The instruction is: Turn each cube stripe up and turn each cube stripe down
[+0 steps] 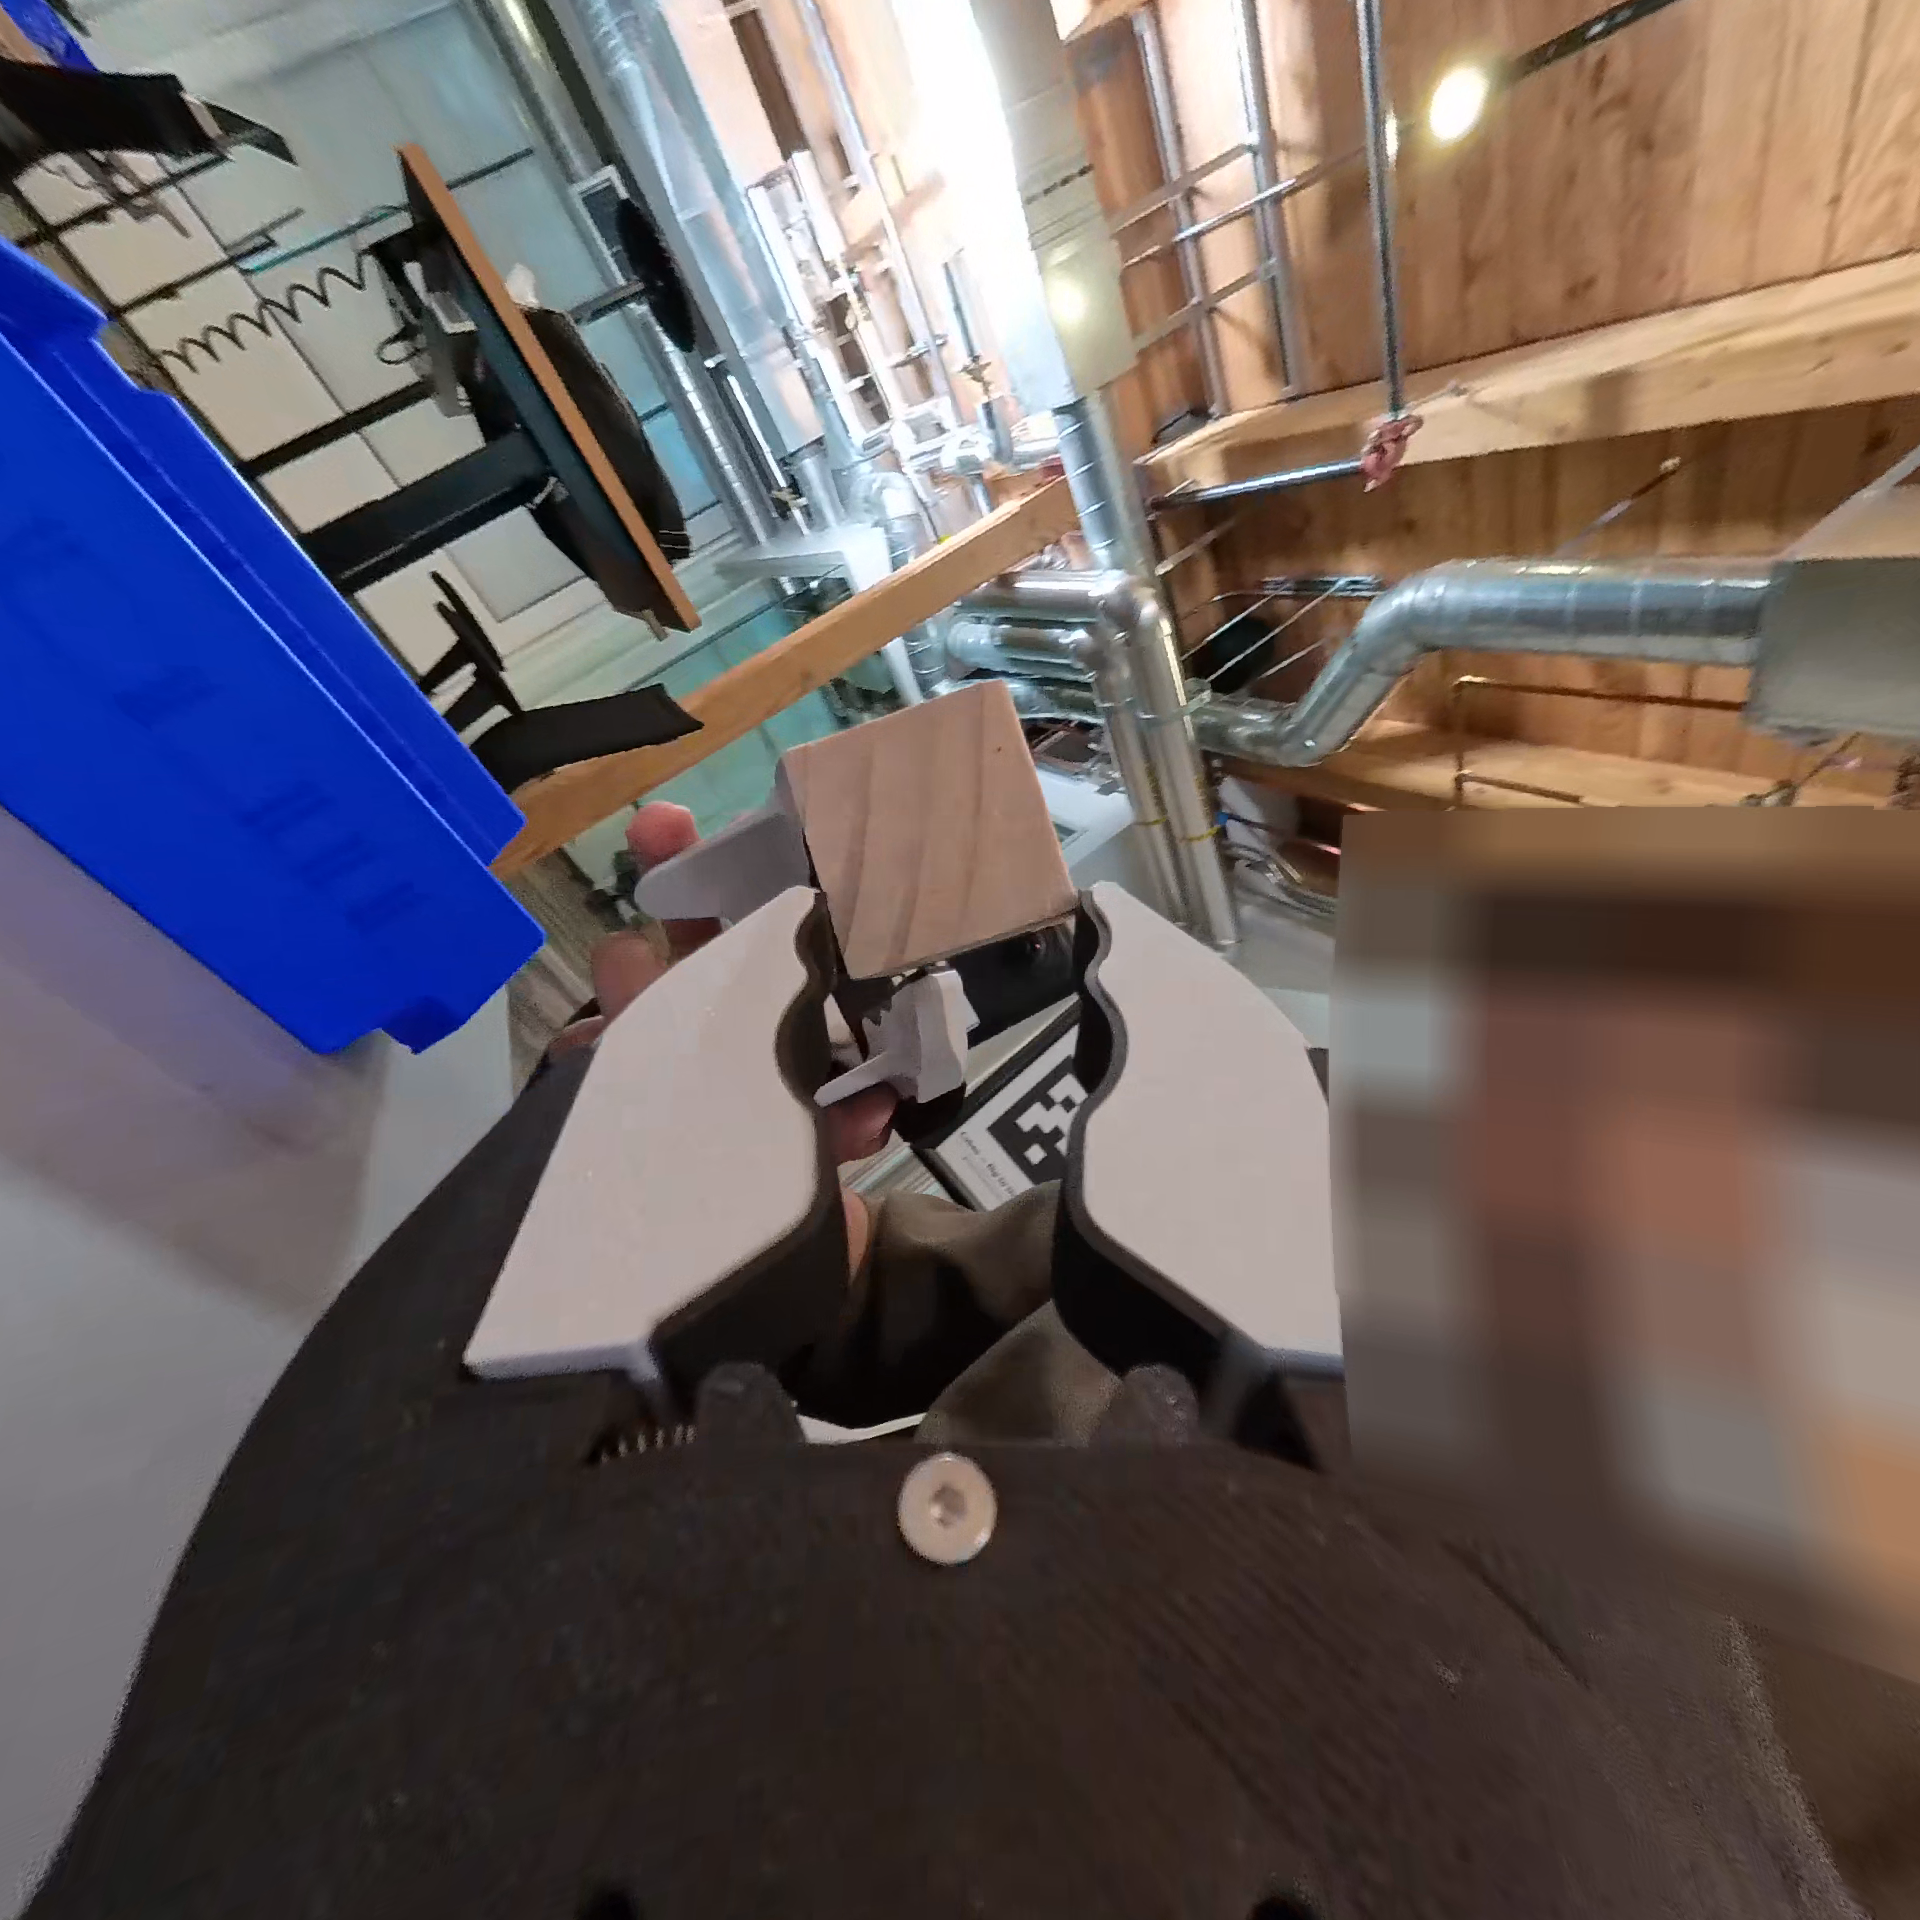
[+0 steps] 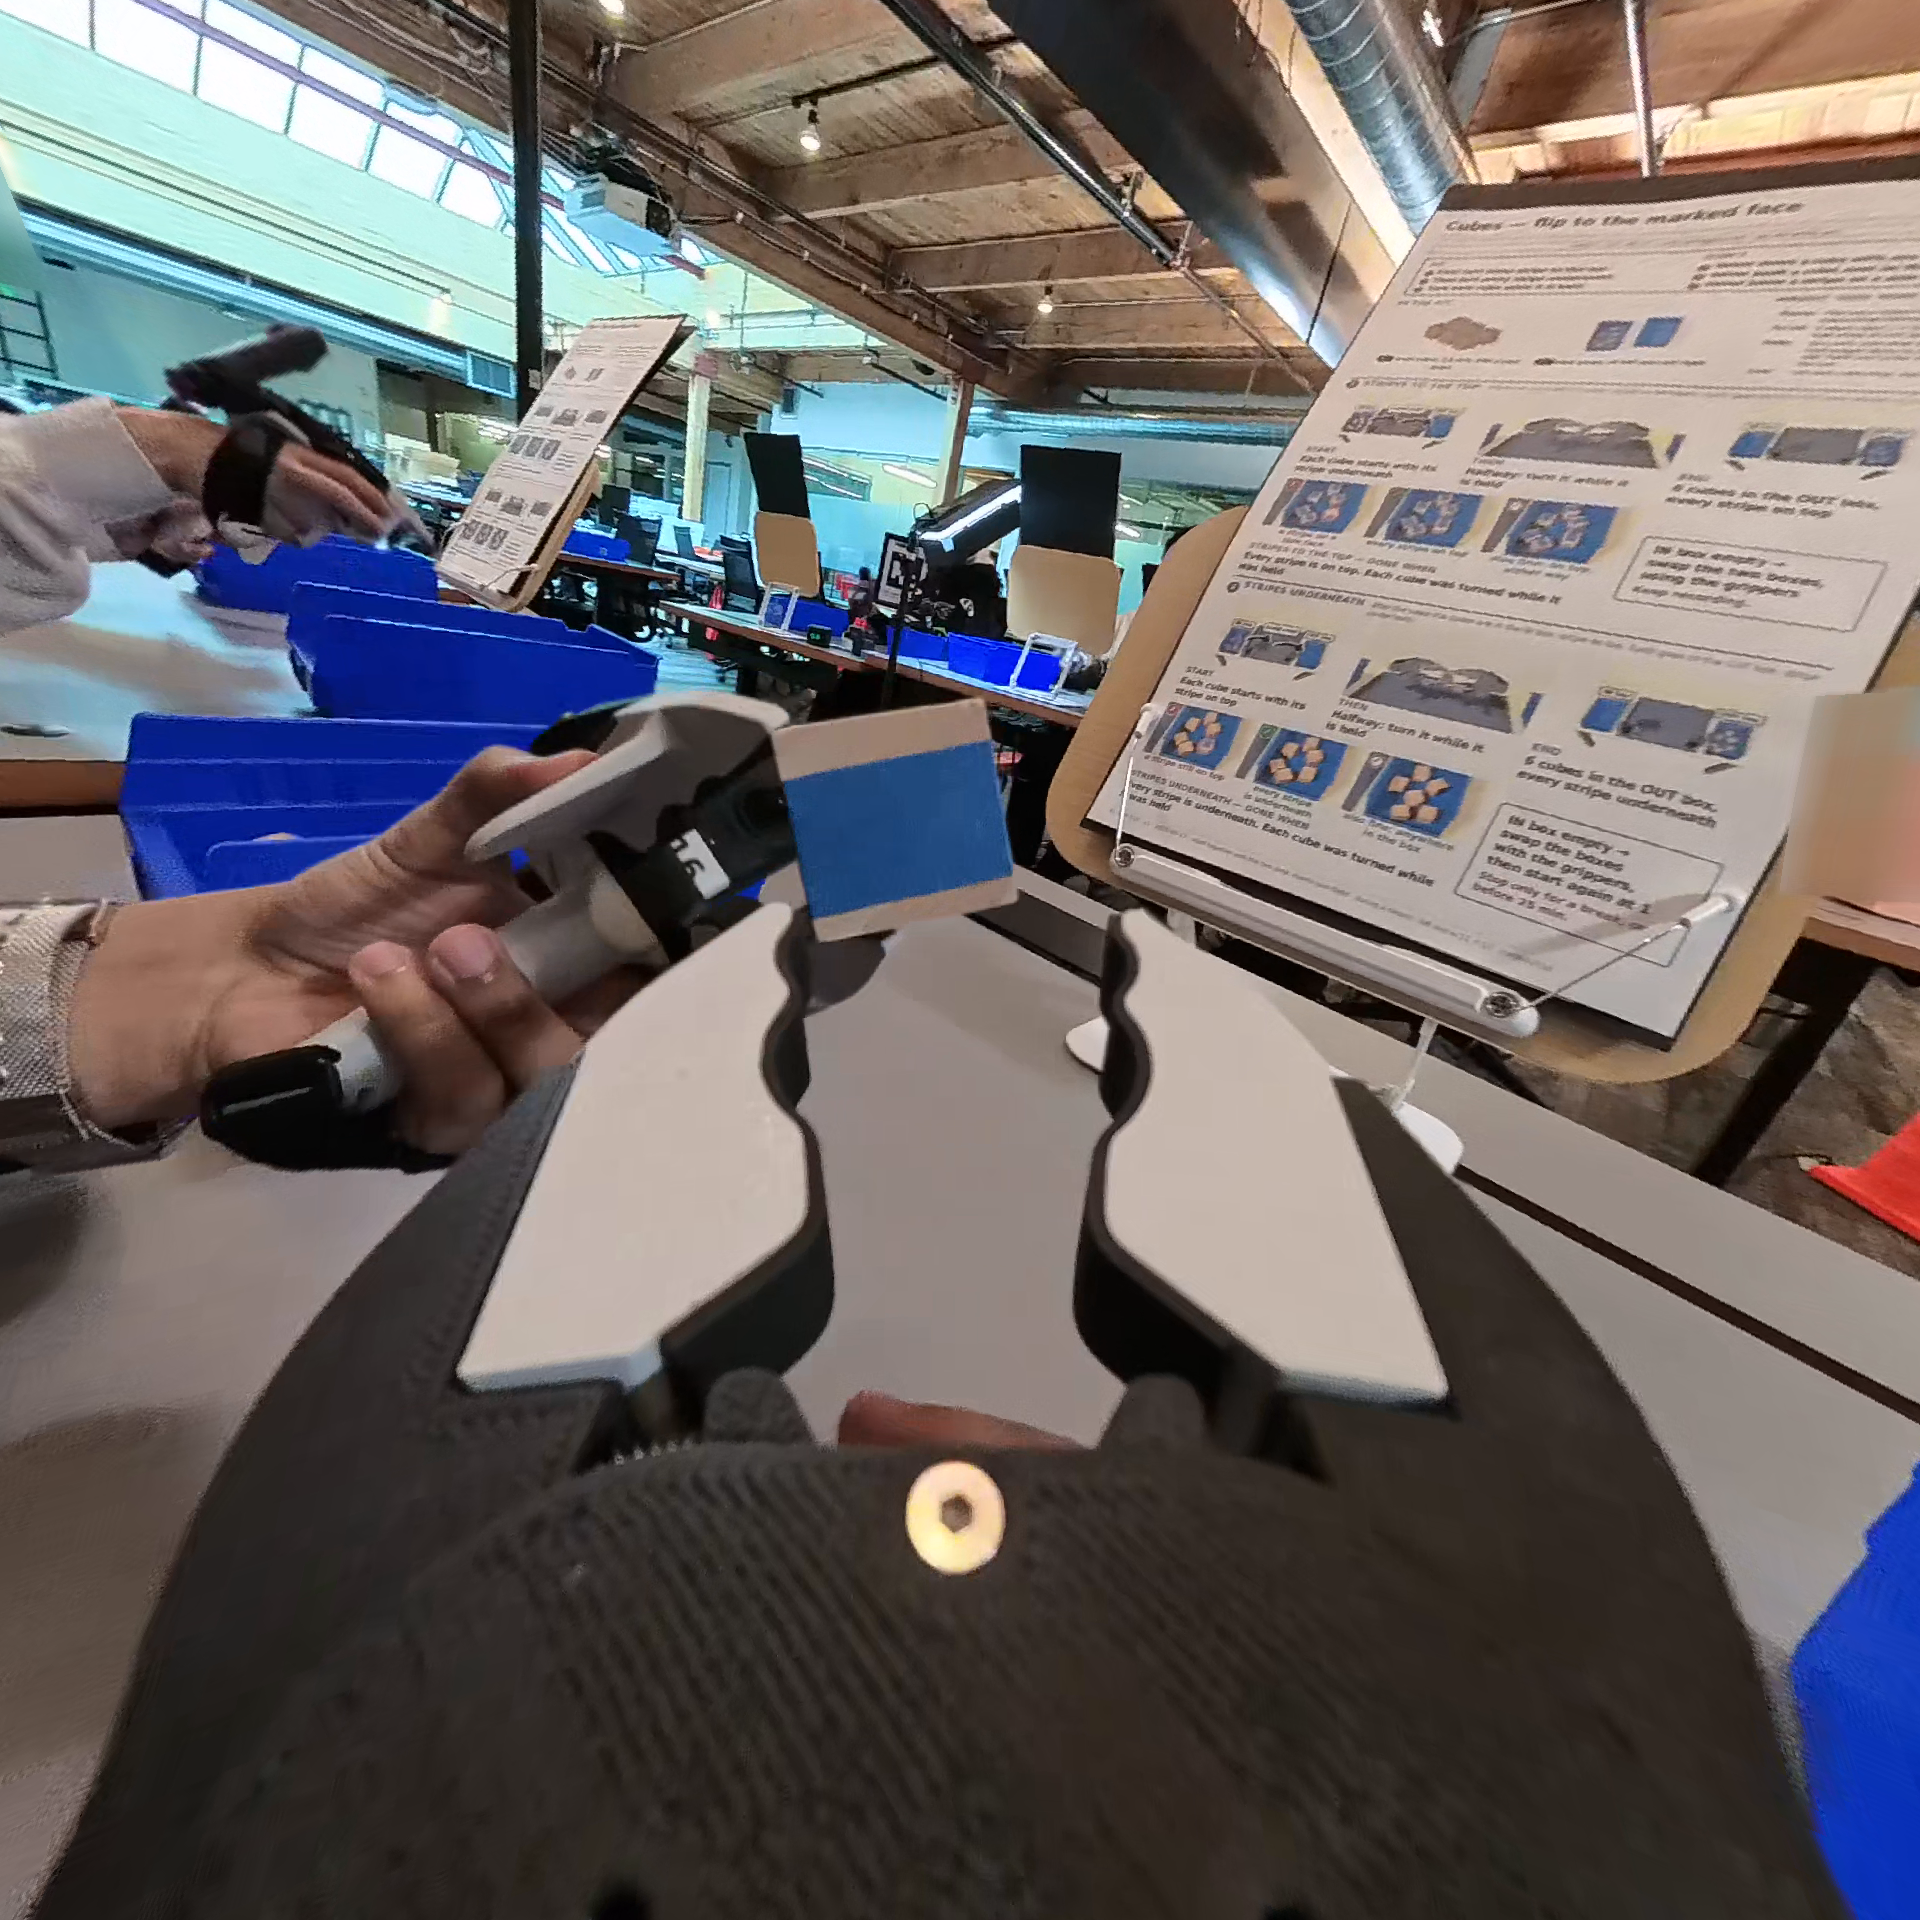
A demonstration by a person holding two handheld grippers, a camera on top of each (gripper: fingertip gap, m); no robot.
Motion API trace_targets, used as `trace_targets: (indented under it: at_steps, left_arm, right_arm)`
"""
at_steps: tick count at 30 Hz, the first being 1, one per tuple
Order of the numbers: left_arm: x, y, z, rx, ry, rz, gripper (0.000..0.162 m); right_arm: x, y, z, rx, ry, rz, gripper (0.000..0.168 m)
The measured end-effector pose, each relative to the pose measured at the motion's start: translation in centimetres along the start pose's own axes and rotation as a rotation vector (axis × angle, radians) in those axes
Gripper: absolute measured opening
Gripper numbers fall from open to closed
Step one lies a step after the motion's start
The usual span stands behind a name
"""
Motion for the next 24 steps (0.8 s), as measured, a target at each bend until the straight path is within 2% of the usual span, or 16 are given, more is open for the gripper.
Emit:
trace_targets:
  at_steps: [5, 9, 17, 21, 24]
  left_arm:
    - [-0.1, -1.0, -0.9, -0.052, -0.02, -0.018, 0.045]
    - [0.3, -1.3, -0.8, -0.052, -0.034, -0.04, 0.046]
    - [0.3, -1.5, -0.4, -0.054, -0.07, -0.048, 0.046]
    - [-0.2, -1.1, -0.2, 0.006, -0.041, 0.003, 0.053]
    - [-1.2, -0.6, -0.4, 0.03, -0.025, 0.081, 0.054]
  right_arm:
    - [0.2, -0.4, -0.6, -0.016, 0.029, -0.007, 0.053]
    - [0.3, -0.5, -1.1, -0.033, 0.046, -0.007, 0.044]
    - [0.2, 0.3, -1.4, -0.06, 0.051, 0.001, 0.043]
    - [-0.2, 1.1, -0.6, -0.076, -0.013, 0.025, 0.043]
    - [-1.2, 2.3, 2.0, -0.146, -0.144, 0.045, 0.043]
Point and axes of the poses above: each gripper's, where its closed fingertips meet, x out along the fingers, y out of its top, z = x × y across the jaws, the point moved 9 cm from there along -x, back along the fingers, and after that the axes turned 3 degrees about -z, right-handed, at the moved point
